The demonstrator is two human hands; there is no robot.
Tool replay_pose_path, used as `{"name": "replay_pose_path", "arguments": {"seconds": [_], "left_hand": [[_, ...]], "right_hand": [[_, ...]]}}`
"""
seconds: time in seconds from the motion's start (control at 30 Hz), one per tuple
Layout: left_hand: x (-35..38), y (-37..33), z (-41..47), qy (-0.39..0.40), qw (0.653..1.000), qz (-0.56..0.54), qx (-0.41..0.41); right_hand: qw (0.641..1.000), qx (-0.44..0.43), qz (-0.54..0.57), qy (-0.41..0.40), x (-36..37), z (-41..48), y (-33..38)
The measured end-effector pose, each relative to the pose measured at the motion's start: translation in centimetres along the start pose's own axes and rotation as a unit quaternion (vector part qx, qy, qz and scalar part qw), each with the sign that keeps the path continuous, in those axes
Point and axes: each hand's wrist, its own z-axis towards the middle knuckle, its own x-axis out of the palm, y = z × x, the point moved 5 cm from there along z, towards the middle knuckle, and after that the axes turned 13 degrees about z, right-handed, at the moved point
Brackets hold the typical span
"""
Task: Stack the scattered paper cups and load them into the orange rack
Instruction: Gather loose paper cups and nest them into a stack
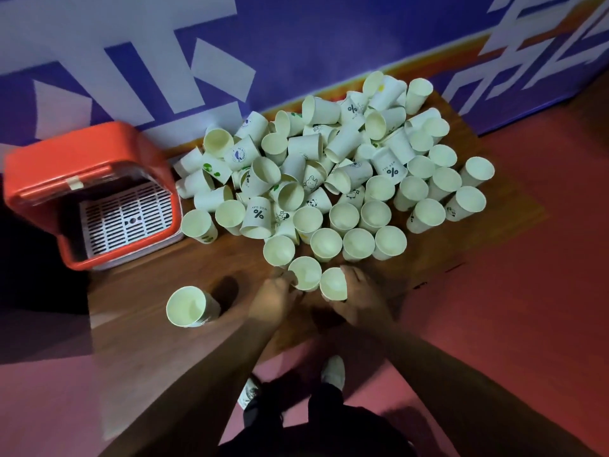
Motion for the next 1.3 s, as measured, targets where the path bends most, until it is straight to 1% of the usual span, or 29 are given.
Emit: {"name": "replay_pose_path", "arguments": {"seconds": [0.1,0.13,0.2,0.27,0.33,0.47,0.57,0.6,0.67,0.77,0.83,0.97,1.1,1.17,1.3], "left_hand": [[-1.1,0.6,-1.1,-0.027,0.998,-0.045,0.026],[-1.7,0.8,-1.5,-0.04,0.996,-0.074,0.037],[-3.3,1.2,-2.6,-0.05,0.989,-0.138,0.032],[-5.3,2.1,-3.6,-0.06,0.981,-0.184,0.017],[-7.7,3.1,-4.5,-0.086,0.969,-0.233,-0.007],[-11.4,6.9,-6.4,-0.114,0.944,-0.301,-0.075],[-13.8,10.2,-8.3,-0.151,0.928,-0.329,-0.086],[-14.4,11.3,-9.0,-0.163,0.928,-0.323,-0.084],[-15.0,13.7,-10.3,-0.182,0.94,-0.271,-0.097],[-14.1,16.6,-11.3,-0.152,0.956,-0.213,-0.13],[-13.2,17.4,-11.7,-0.14,0.962,-0.199,-0.123],[-12.3,17.8,-11.5,-0.142,0.973,-0.158,-0.096],[-9.4,18.9,-10.5,-0.073,0.987,-0.108,-0.091],[-8.1,19.3,-10.2,-0.04,0.988,-0.125,-0.084],[-6.7,19.1,-9.6,0.0,0.977,-0.211,-0.042]], "right_hand": [[0.998,0.006,0.054,-0.011,-1.3,-0.2,0.7],[0.998,0.002,0.069,-0.011,-1.8,-0.2,1.0],[0.997,-0.013,0.081,-0.007,-2.7,0.0,2.2],[0.997,-0.017,0.076,-0.006,-3.4,0.4,3.8],[0.997,-0.018,0.071,-0.006,-3.5,0.9,5.7],[0.994,-0.051,0.092,0.007,-2.7,2.8,10.3],[0.994,-0.054,0.09,0.028,-1.0,3.7,13.4],[0.994,-0.053,0.094,0.035,-0.3,3.9,14.4],[0.992,-0.051,0.102,0.047,1.2,4.1,16.0],[0.992,-0.056,0.103,0.057,3.3,3.9,17.9],[0.991,-0.062,0.1,0.06,4.2,3.7,18.7],[0.992,-0.065,0.089,0.062,5.1,3.7,19.9],[0.993,-0.061,0.089,0.043,5.6,3.8,20.4],[0.993,-0.057,0.094,0.038,5.8,3.6,20.6],[0.992,-0.053,0.114,0.029,6.3,3.3,21.3]]}}
